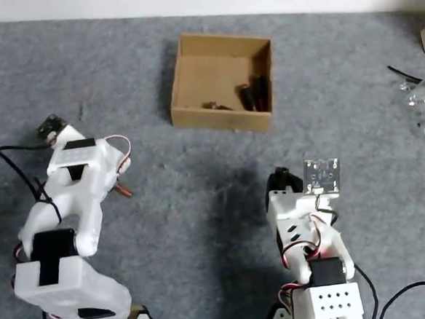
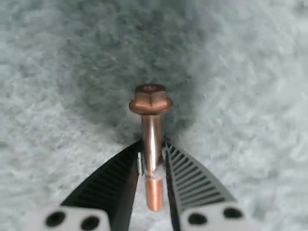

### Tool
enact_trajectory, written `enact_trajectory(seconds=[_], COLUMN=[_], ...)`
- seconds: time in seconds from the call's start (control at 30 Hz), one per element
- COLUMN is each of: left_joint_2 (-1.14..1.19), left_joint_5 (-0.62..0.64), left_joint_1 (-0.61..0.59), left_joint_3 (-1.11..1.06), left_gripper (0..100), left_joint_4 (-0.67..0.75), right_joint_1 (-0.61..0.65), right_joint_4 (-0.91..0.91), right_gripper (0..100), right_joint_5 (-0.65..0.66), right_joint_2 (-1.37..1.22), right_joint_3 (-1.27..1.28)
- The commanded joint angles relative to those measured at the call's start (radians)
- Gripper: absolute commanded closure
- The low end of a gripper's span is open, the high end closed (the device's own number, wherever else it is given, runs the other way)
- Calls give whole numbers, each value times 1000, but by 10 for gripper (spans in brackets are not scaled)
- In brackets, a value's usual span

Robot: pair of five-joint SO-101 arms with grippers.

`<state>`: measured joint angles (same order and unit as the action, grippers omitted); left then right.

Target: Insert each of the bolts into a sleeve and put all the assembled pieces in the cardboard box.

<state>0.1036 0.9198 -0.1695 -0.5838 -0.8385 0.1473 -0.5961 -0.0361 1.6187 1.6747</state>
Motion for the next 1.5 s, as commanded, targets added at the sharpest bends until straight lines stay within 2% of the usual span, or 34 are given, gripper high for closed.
enact_trajectory(seconds=[0.0,0.2,0.37,0.53,0.7,0.77,1.03,1.2,1.37,1.47], left_joint_2=[-145,-476,-783,-1081,-1366,-1478,-1952,-1891,-1920,-1920], left_joint_5=[-163,-347,-506,-525,-529,-529,-525,-503,-321,-318], left_joint_1=[56,61,61,61,61,61,61,65,174,191], left_joint_3=[35,101,85,-25,-231,-321,-750,-903,-1113,-1112], left_gripper=[995,995,995,995,995,995,995,995,995,995], left_joint_4=[-57,-206,-272,-304,-293,-250,72,252,534,508], right_joint_1=[-8,-8,-8,-8,-8,-8,-8,-8,-7,25], right_joint_4=[41,41,41,41,41,41,42,42,105,127], right_gripper=[993,993,993,993,993,993,993,993,993,993], right_joint_5=[14,14,14,14,14,14,15,15,15,15], right_joint_2=[19,19,19,19,19,19,19,19,19,19], right_joint_3=[25,25,25,25,25,25,61,61,67,68])
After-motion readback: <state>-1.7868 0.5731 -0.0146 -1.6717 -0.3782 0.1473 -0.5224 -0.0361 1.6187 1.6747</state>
